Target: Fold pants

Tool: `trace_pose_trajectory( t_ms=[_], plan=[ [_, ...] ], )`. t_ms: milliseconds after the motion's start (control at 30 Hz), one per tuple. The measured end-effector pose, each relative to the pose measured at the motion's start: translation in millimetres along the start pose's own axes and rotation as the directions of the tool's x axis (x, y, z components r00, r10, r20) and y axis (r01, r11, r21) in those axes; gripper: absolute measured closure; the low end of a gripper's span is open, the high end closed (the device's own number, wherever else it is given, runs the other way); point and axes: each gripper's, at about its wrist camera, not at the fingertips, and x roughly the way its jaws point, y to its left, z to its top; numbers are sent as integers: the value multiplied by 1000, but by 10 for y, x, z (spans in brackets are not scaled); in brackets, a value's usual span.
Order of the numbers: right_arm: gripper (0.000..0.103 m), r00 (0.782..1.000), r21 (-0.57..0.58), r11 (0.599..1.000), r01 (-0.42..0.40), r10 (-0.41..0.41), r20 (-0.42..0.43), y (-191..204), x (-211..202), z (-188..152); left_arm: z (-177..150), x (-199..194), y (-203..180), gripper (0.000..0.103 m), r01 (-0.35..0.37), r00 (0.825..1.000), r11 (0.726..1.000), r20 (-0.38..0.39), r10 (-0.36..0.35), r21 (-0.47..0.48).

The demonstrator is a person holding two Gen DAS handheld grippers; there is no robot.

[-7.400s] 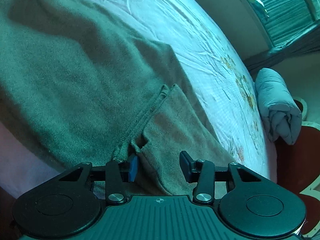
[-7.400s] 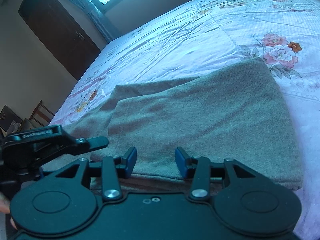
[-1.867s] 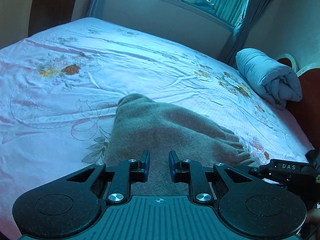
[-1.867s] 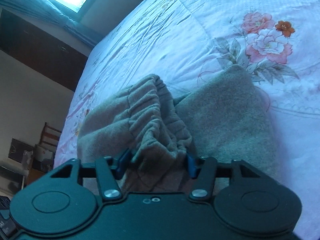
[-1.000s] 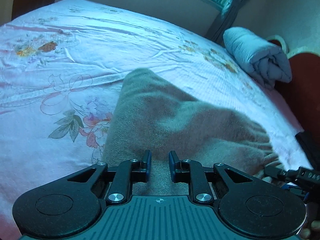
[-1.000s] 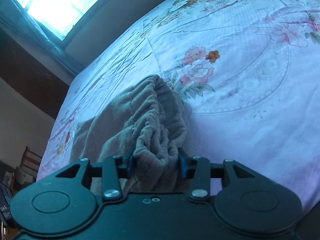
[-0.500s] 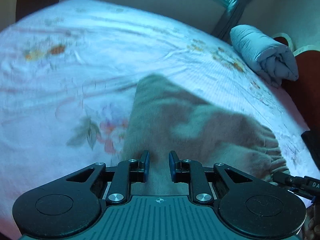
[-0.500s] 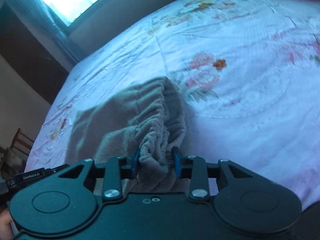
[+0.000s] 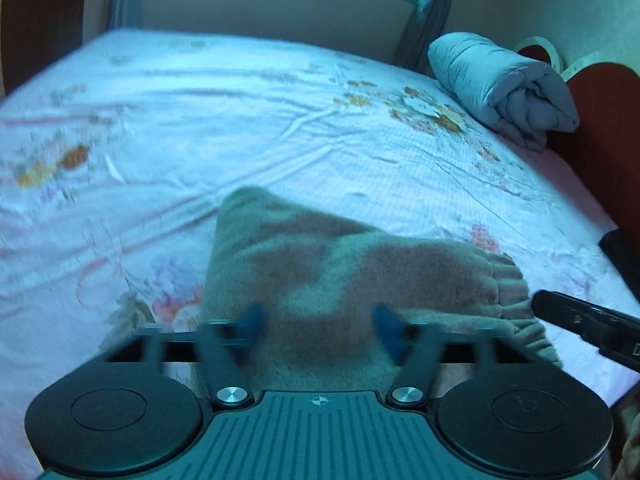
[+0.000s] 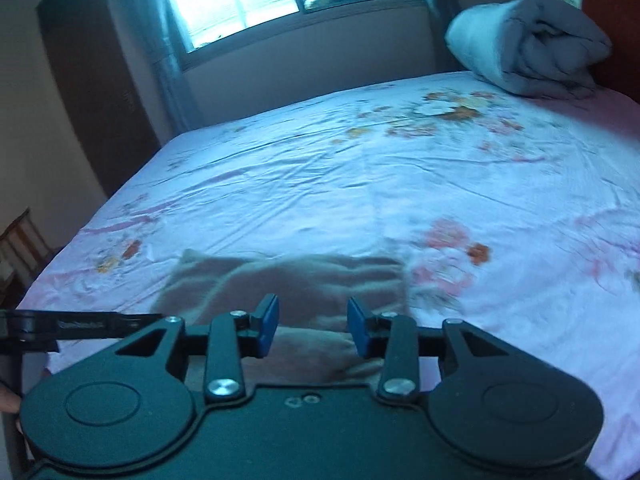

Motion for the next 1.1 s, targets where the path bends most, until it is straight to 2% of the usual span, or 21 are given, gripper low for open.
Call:
trace_pose_trajectory(
  t_ms=[67, 233, 567, 667, 733, 833, 900, 967, 1067, 1100],
  plan=[
    [72, 999, -4, 1000, -29, 29, -15, 99, 101, 19, 36, 3, -28, 34, -19, 1000, 999, 7, 19, 26],
    [69, 997, 2, 998, -57, 57, -42, 255, 292, 35, 130, 54, 9, 34, -35, 999, 999, 0, 35, 25],
    [69, 995, -41, 998, -52, 48, -85, 385, 616, 131, 207, 313, -31, 34, -68, 998, 993, -12, 70, 91],
    [69, 992, -53, 997, -48, 42, -119, 423, 798, 146, 228, 496, -29, 34, -90, 995, 988, -36, 96, 123],
    [69, 988, -91, 996, -20, 6, -154, 443, 963, 138, 246, 657, 6, 34, -119, 990, 983, -58, 128, 138],
    [72, 980, -109, 994, 32, -53, -193, 319, 1176, 122, 276, 896, 183, 34, -119, 985, 990, -115, 128, 80],
    [83, 978, -83, 996, 38, -54, -199, 191, 1237, 140, 308, 996, 269, 28, -120, 984, 991, -123, 127, 63],
    [88, 981, -57, 998, 39, -50, -189, 93, 1252, 170, 345, 1046, 359, 26, -121, 985, 992, -120, 123, 25],
    [87, 989, -16, 1000, 26, -28, -145, -7, 1111, 238, 369, 864, 459, 27, -124, 990, 991, -78, 121, -41],
    [74, 993, 5, 1000, 20, -19, -118, -52, 992, 261, 352, 770, 470, 27, -123, 991, 992, -54, 121, -22]
  ],
)
